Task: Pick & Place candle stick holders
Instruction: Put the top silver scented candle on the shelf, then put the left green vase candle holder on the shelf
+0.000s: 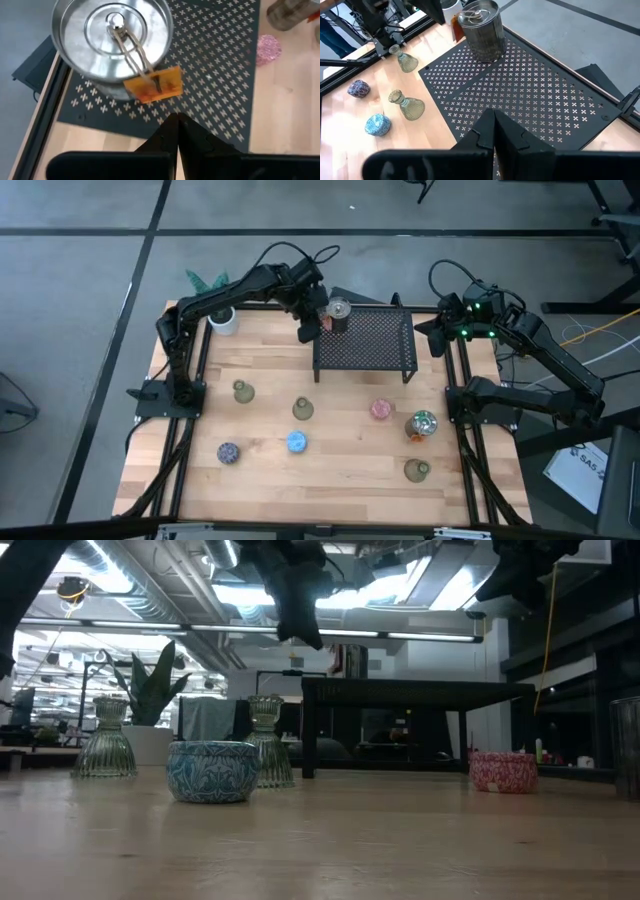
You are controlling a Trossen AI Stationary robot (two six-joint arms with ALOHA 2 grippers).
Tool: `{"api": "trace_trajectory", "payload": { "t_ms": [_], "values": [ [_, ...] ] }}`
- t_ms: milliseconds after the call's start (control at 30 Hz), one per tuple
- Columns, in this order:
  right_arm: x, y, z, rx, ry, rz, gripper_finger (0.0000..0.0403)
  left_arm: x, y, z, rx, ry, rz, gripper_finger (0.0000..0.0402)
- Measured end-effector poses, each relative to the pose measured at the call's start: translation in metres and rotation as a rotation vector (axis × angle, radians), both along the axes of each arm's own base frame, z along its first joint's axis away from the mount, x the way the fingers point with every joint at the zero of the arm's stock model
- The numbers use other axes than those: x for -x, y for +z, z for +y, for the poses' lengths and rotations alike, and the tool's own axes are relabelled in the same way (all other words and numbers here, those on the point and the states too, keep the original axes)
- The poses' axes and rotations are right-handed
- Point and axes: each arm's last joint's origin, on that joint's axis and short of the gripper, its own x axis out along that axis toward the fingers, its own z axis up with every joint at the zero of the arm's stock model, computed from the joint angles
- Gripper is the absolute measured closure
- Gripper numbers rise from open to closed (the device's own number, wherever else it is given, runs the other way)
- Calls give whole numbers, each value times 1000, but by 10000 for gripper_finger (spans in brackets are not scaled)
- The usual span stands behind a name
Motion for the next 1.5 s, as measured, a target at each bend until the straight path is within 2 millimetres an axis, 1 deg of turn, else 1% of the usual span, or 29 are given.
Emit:
{"api": "trace_trajectory", "payload": {
  "t_ms": [233, 400, 467, 633, 733, 933, 1100, 1200, 1367, 1500],
  "values": [
    [0, 0, 0, 4, 2, -1, 396, 21, 17, -19, 18, 17, 71, 400],
    [0, 0, 0, 5, 2, -2, 396, 30, 30, -38, -36, 2, 113, 400],
    [0, 0, 0, 5, 2, -2, 396, 32, 31, -45, -49, -8, 110, 400],
    [-1, 1, 0, 17, 9, -4, 396, 47, 20, -57, -58, -9, 91, 400],
    [-1, 1, 0, 18, 8, -5, 396, 61, 12, -70, -50, -14, 84, 400],
    [-1, 1, -1, 18, 8, -5, 396, 96, 7, -99, -33, -38, 72, 400],
    [-1, 1, 0, 17, 9, -5, 396, 119, 7, -119, -14, -44, 48, 400],
    [-1, 1, 0, 26, 30, -4, 396, 130, 7, -128, -2, -35, 34, 400],
    [-2, 1, 2, 44, 62, 2, 396, 147, 1, -139, 17, -33, 47, 400],
    [-3, 0, 3, 44, 70, 6, 396, 158, -9, -145, 26, -47, 74, 400]
  ]
}}
